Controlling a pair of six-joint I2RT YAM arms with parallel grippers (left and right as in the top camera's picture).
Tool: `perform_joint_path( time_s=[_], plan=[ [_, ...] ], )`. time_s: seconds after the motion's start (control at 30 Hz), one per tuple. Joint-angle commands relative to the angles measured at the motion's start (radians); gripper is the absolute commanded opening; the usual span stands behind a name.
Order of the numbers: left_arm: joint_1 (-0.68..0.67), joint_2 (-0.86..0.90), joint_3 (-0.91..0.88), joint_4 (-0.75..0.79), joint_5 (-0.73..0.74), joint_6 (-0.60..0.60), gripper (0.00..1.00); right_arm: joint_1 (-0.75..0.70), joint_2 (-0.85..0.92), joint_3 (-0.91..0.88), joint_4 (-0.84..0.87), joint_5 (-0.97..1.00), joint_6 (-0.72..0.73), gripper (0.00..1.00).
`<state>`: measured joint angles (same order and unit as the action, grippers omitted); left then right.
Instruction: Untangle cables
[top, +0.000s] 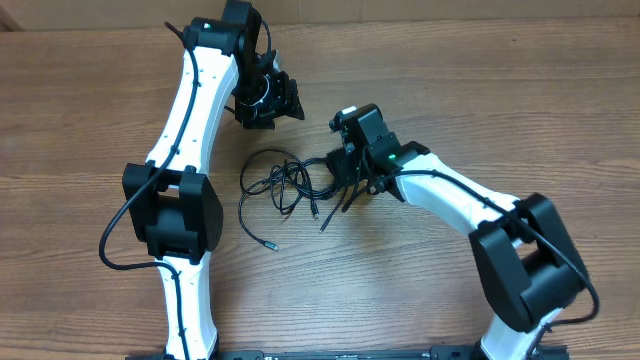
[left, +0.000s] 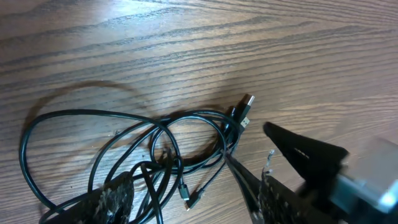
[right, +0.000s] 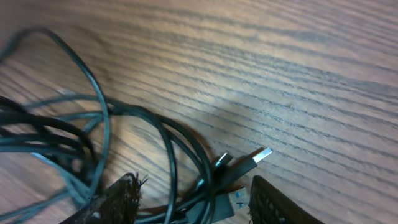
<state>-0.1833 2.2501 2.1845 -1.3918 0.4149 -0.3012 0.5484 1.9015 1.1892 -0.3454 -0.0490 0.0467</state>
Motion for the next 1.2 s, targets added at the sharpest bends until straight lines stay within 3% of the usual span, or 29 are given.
perform_joint_path(
  time_s=[0.0,0.17,0.27,0.57,0.8,0.93,1.17],
  plan=[
    [-0.007,0.005,-0.005,0.002,-0.007,-0.009,0.64,0.022,0.053,0.02,0.026,0.013,-0.082,0.56],
    [-0.009,0.005,-0.006,0.0,-0.006,0.006,0.53,0.026,0.063,0.02,0.073,0.029,-0.071,0.52],
    [-0.011,0.005,-0.005,-0.003,-0.006,0.035,0.54,0.026,0.063,0.02,0.067,0.029,-0.058,0.45],
    [-0.04,0.005,-0.005,-0.006,-0.003,0.063,0.54,0.022,0.063,0.016,-0.04,0.03,-0.055,0.42],
    [-0.062,0.005,-0.005,-0.003,-0.004,0.116,0.58,0.014,0.063,0.016,-0.117,0.083,0.042,0.14],
    [-0.062,0.005,-0.006,-0.01,-0.003,0.124,0.59,-0.014,0.063,0.016,-0.167,0.08,0.118,0.04],
    [-0.083,0.005,-0.005,-0.045,0.11,0.433,0.59,-0.124,0.052,0.018,-0.254,-0.179,0.151,0.04]
  ],
)
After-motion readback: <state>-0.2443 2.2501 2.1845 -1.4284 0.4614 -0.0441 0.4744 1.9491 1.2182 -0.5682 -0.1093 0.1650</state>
